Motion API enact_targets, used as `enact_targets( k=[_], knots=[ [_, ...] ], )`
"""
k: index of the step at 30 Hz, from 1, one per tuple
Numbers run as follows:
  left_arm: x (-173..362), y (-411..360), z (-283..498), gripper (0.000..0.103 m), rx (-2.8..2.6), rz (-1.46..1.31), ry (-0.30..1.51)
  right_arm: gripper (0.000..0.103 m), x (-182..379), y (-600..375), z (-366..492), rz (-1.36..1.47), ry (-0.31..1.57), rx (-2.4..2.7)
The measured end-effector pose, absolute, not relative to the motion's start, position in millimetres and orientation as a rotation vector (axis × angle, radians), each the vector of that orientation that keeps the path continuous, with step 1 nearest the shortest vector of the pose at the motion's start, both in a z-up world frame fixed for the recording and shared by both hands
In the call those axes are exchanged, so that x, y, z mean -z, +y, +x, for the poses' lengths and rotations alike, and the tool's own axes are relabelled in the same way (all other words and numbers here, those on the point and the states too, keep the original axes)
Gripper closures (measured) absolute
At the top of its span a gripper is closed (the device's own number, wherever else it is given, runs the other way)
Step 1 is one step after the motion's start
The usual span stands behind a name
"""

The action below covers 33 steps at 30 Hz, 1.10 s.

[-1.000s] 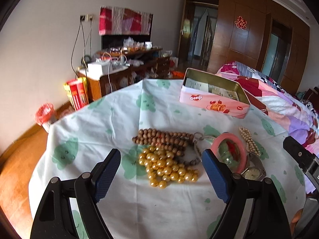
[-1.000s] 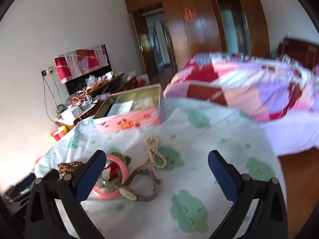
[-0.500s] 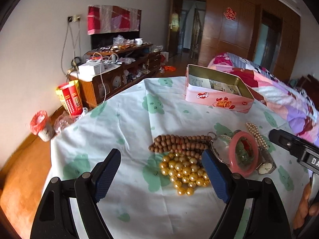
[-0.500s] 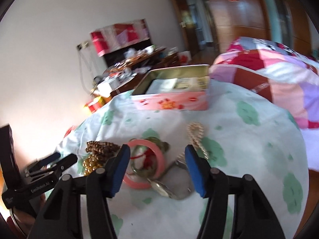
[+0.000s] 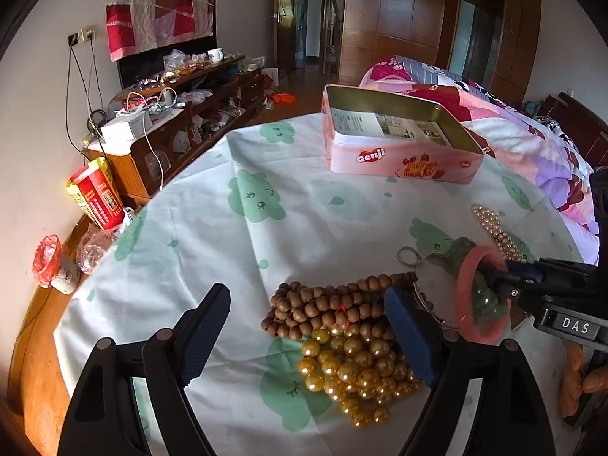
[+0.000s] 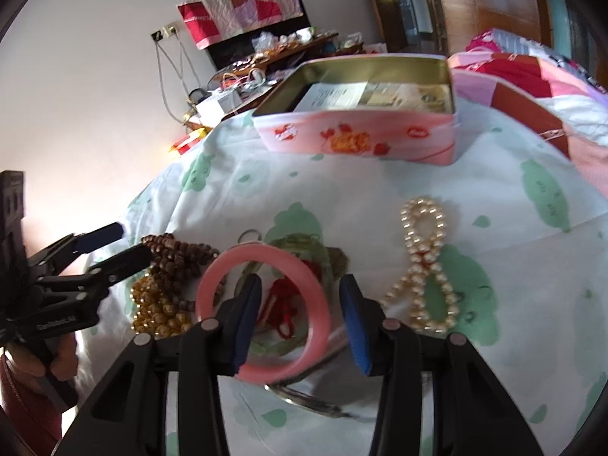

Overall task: Organize jewelry
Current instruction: 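Grasp the brown bead bracelet with the left tool while the right tool grasps the pink bangle, then carry both items into the pink tin and open both tools to release them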

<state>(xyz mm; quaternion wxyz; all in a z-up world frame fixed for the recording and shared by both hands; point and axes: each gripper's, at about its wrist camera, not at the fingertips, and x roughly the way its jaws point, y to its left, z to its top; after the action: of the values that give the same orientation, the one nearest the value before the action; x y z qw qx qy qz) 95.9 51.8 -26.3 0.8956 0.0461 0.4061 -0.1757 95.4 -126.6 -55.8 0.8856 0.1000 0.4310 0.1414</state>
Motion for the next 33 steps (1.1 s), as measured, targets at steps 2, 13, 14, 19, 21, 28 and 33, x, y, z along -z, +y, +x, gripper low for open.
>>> enact_targets(
  k=[2, 13, 14, 19, 21, 28, 33],
  knots=[
    [29.1, 51.6, 99.7, 0.020, 0.374, 0.071, 0.846, 0.086, 56.8, -125.6, 94.3, 0.208, 0.897, -0.309],
    [21.7, 43.2, 94.8, 0.088, 0.396, 0.047, 0.799, 0.089, 30.9, -140.1, 64.7, 0.330, 0.724, -0.357],
    [18.8, 44.3, 94.0, 0.096, 0.392, 0.044, 0.785, 0.089, 28.6, -142.0, 63.6, 0.348, 0.716, -0.358],
    [6.9, 48.4, 89.6, 0.096, 0.404, 0.018, 0.749, 0.089, 9.8, -143.2, 54.3, 0.369, 0.661, -0.360],
    [3.8, 48.6, 87.9, 0.096, 0.409, 0.021, 0.740, 0.089, 1.3, -142.1, 49.9, 0.343, 0.635, -0.353],
    [-30.3, 52.2, 69.5, 0.096, 0.447, -0.008, 0.618, 0.089, -16.6, -145.0, 44.9, 0.334, 0.587, -0.326],
    [-59.1, 42.8, 76.1, 0.096, 0.480, -0.002, 0.544, 0.089, -31.0, -157.1, 51.7, 0.343, 0.545, -0.313]
  ],
)
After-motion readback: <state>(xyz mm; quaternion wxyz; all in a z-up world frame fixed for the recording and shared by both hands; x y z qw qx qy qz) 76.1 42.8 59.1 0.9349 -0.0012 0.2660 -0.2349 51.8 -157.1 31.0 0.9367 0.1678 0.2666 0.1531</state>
